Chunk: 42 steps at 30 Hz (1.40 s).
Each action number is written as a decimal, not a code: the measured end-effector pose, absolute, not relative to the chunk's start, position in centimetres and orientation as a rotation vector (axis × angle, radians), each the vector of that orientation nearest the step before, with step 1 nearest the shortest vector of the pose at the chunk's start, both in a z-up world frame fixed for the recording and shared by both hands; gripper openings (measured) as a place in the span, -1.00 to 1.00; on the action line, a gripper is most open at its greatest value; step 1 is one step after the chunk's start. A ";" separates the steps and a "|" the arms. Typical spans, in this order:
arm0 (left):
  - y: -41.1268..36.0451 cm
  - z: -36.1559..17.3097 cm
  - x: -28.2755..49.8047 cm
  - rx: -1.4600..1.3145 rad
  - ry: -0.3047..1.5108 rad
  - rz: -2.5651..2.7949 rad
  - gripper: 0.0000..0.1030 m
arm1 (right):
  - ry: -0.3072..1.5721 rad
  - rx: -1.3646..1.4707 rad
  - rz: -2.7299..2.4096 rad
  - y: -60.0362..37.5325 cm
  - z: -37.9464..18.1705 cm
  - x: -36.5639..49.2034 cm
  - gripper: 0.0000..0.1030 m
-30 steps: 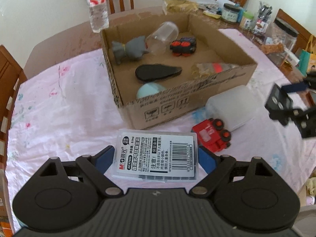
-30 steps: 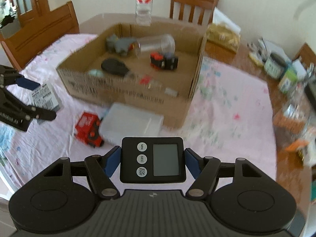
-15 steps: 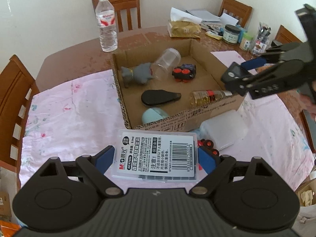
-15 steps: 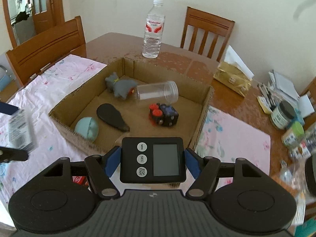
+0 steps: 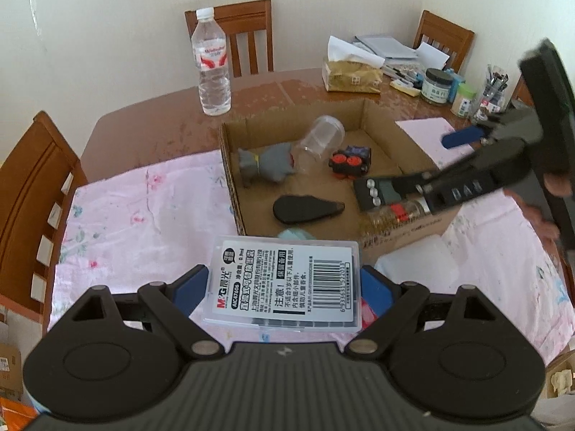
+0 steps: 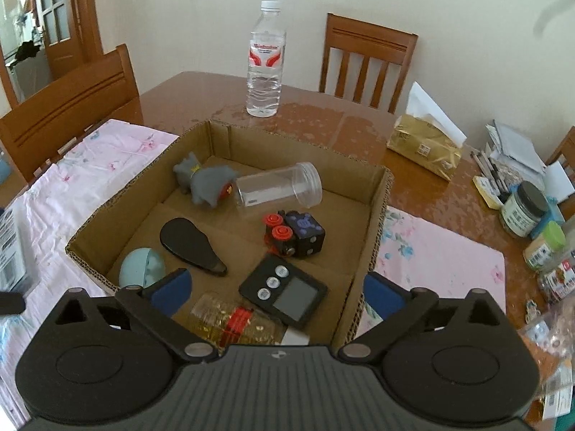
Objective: Organize rigid objects
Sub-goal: 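Carry the card pack and timer into the cardboard box and release both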
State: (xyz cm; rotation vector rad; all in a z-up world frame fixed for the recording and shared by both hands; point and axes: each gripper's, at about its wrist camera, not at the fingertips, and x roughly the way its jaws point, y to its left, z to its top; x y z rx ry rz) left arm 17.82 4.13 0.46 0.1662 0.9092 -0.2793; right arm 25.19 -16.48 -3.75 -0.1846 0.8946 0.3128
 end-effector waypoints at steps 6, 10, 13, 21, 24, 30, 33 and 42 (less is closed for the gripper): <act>3.1 0.3 20.6 0.173 0.902 -0.301 0.73 | 0.919 -0.114 0.255 -17.4 -3.3 23.2 1.00; 2.1 -0.3 23.1 0.170 0.908 -0.313 0.73 | 0.933 -0.073 0.229 -18.0 -3.2 21.9 1.00; 1.2 -1.1 25.1 0.162 0.939 -0.329 0.73 | 0.928 -0.066 0.217 -18.4 -3.1 21.1 1.00; -2.7 -4.2 29.9 0.206 0.984 -0.375 0.73 | 0.920 -0.066 0.170 -19.7 -2.7 20.0 1.00; -3.5 -5.3 31.1 0.212 1.002 -0.376 0.73 | 0.925 -0.072 0.145 -20.3 -2.8 19.7 1.00; -3.6 -5.0 31.5 0.193 0.950 -0.346 0.86 | 0.932 -0.057 0.126 -21.4 -3.0 19.3 1.00; -3.2 -4.0 31.0 0.178 0.916 -0.331 0.87 | 0.939 -0.059 0.123 -21.6 -3.3 19.3 1.00; -0.6 -1.5 27.2 0.142 0.819 -0.291 0.98 | 0.939 -0.046 0.128 -21.5 -3.9 19.1 1.00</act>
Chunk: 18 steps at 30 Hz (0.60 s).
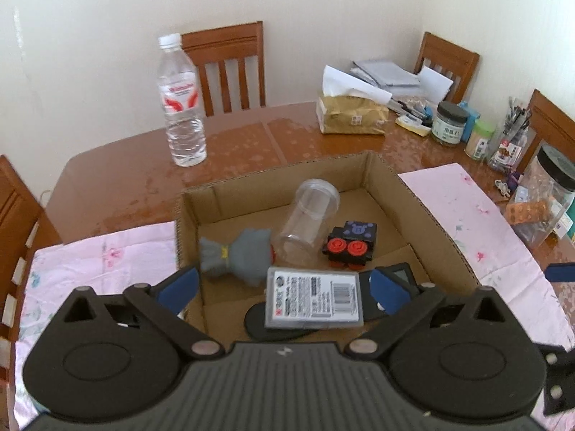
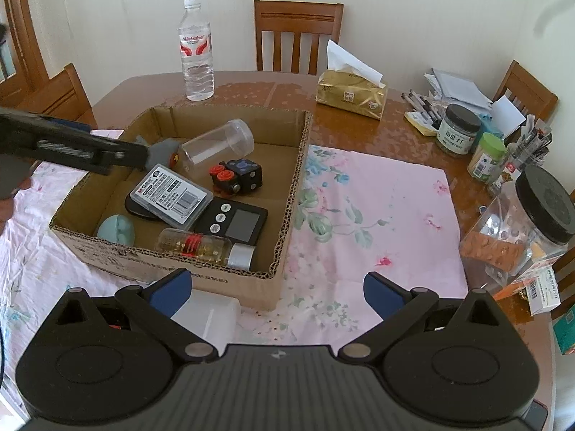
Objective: Organize rigid objects
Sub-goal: 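Carry the card pack and timer into the cardboard box and release both, then move the left tool to the red S.L toy train while the right tool approaches the white plastic box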
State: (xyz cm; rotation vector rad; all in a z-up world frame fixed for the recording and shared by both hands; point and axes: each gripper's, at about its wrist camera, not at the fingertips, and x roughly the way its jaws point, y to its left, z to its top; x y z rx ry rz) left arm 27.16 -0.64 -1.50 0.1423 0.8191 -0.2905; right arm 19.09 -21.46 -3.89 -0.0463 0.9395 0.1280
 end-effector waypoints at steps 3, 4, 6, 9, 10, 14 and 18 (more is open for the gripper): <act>0.3 -1.5 25.8 0.140 0.818 -0.271 0.98 | 0.947 -0.040 0.132 -21.2 -4.1 19.0 1.00; 0.7 -1.6 25.3 0.137 0.823 -0.264 0.98 | 0.950 -0.036 0.134 -21.2 -4.1 18.9 1.00; 1.4 -1.7 24.5 0.130 0.838 -0.252 0.98 | 0.955 -0.032 0.146 -20.8 -4.1 18.9 1.00; 2.3 -2.0 23.0 0.135 0.830 -0.223 0.98 | 0.956 -0.048 0.153 -20.0 -4.0 19.0 1.00; 2.5 -2.1 22.6 0.144 0.826 -0.211 0.98 | 0.957 -0.050 0.158 -19.7 -4.0 19.0 1.00; 3.7 -2.4 21.1 0.145 0.817 -0.158 0.98 | 0.968 -0.053 0.173 -18.4 -4.3 19.1 1.00; 5.2 -2.6 20.2 0.111 0.817 -0.121 0.98 | 0.996 -0.072 0.179 -16.8 -5.2 19.3 1.00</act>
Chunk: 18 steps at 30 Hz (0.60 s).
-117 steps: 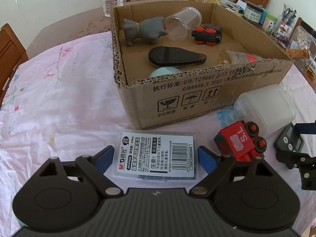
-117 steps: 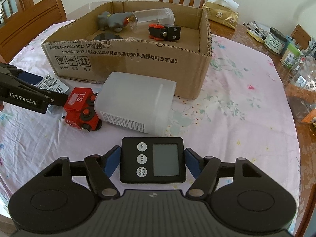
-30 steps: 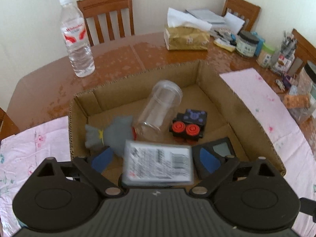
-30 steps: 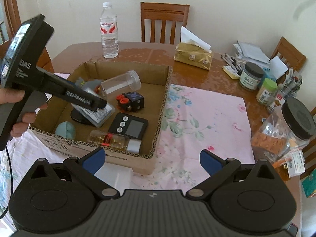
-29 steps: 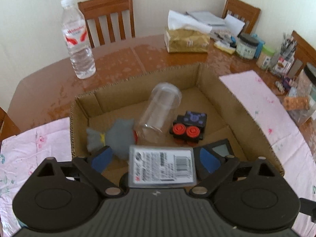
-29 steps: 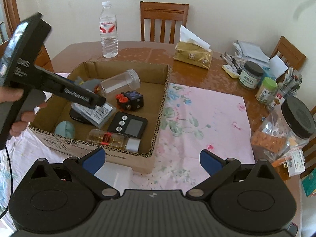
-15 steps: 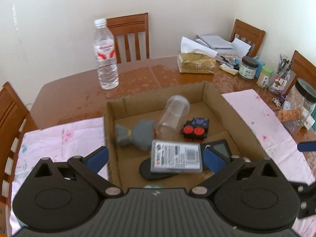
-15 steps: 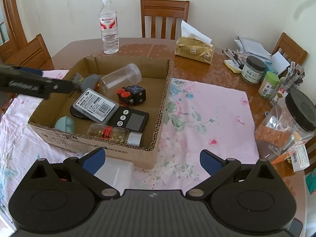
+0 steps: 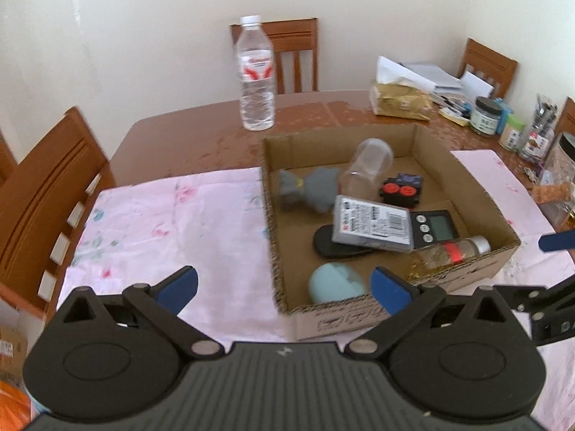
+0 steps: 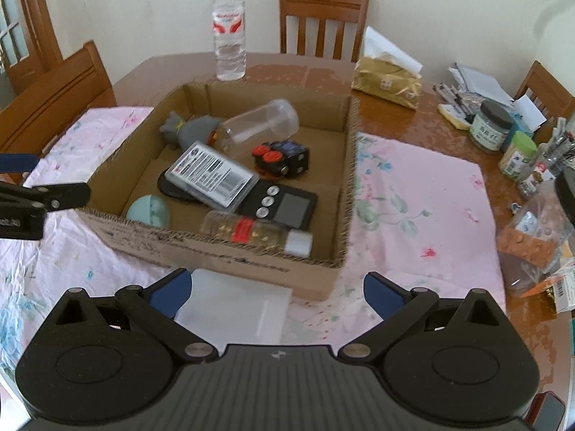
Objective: Organize rigid objects
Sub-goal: 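Move the left tool to the red S.L toy train while the right tool approaches the white plastic box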
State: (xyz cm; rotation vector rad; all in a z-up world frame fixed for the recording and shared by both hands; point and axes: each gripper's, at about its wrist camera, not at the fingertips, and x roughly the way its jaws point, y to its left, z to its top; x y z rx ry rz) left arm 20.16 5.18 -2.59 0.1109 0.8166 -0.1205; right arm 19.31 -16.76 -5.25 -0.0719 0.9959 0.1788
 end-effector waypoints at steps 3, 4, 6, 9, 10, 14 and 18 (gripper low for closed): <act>6.2 -3.0 19.6 0.102 0.808 -0.084 0.98 | 1.011 -0.081 0.177 -15.7 -5.9 19.4 1.00; 6.5 -3.2 19.5 0.106 0.811 -0.075 0.98 | 1.015 -0.083 0.173 -15.3 -6.0 19.4 1.00; 7.0 -3.7 19.3 0.107 0.826 -0.077 0.98 | 1.024 -0.087 0.160 -14.6 -6.4 19.4 1.00; 7.7 -4.2 19.0 0.096 0.838 -0.095 0.98 | 1.029 -0.077 0.127 -13.7 -6.9 19.4 1.00; 8.0 -4.4 19.0 0.094 0.842 -0.100 0.98 | 1.027 -0.070 0.107 -13.5 -7.1 19.3 1.00; 8.9 -5.0 18.9 0.083 0.856 -0.123 0.98 | 1.048 -0.043 0.046 -12.2 -8.0 19.2 1.00; 9.6 -5.5 18.8 0.074 0.861 -0.145 0.98 | 1.062 -0.070 0.033 -10.8 -9.0 19.0 1.00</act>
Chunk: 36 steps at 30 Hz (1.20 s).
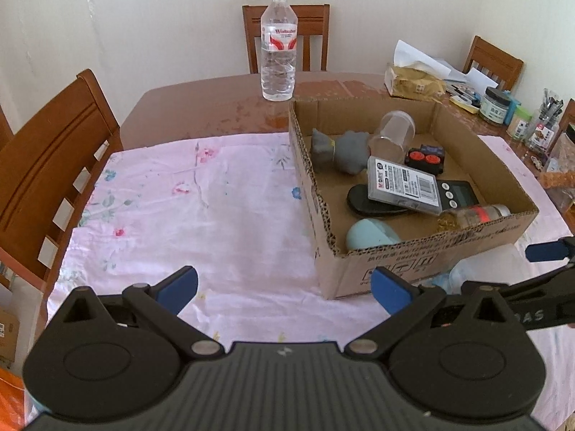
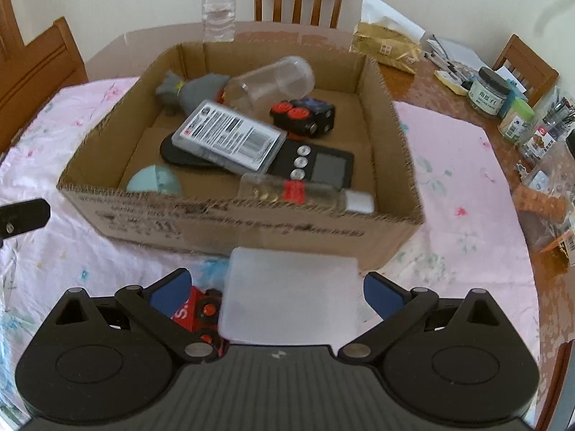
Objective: Organize rigid objects
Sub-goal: 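Move the left tool to the red S.L toy train while the right tool approaches the white plastic box, then grasp the red train with the left tool while the right tool grasps the white plastic box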
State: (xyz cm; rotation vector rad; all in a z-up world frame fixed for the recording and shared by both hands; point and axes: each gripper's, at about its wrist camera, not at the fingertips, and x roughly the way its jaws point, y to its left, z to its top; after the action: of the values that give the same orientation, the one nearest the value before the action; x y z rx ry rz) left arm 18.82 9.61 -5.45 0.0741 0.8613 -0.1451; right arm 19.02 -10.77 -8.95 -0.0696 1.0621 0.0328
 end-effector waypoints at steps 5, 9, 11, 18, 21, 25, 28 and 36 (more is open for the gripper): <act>10.0 -5.8 18.4 0.066 0.879 -0.164 0.98 | 1.052 -0.131 -0.013 -9.7 -9.8 18.9 1.00; 9.6 -6.2 18.0 0.065 0.889 -0.181 0.98 | 1.055 -0.133 -0.042 -10.5 -9.8 19.0 1.00; 9.3 -6.4 17.8 0.061 0.898 -0.186 0.98 | 1.056 -0.135 -0.052 -11.4 -9.8 19.1 1.00; 6.9 -6.9 17.2 0.046 0.923 -0.209 0.98 | 1.085 -0.130 -0.083 -15.4 -10.5 18.8 1.00; 5.2 -7.1 16.8 0.043 0.939 -0.228 0.98 | 1.104 -0.121 -0.076 -16.9 -11.0 18.7 1.00; 3.0 -7.6 16.5 0.026 0.972 -0.251 0.98 | 1.134 -0.135 -0.027 -18.4 -11.9 18.6 1.00; 1.4 -8.1 16.3 0.008 0.996 -0.260 0.98 | 1.144 -0.132 0.025 -19.0 -12.5 18.4 1.00; -2.1 -10.0 16.4 0.010 1.031 -0.231 0.98 | 1.133 -0.095 0.144 -20.8 -13.1 18.1 1.00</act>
State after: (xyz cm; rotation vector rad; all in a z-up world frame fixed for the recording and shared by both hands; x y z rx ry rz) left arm 16.42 -2.13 -10.05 0.0102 1.0313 -0.2315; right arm 18.13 -20.79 -13.09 -0.0950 1.1325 0.1438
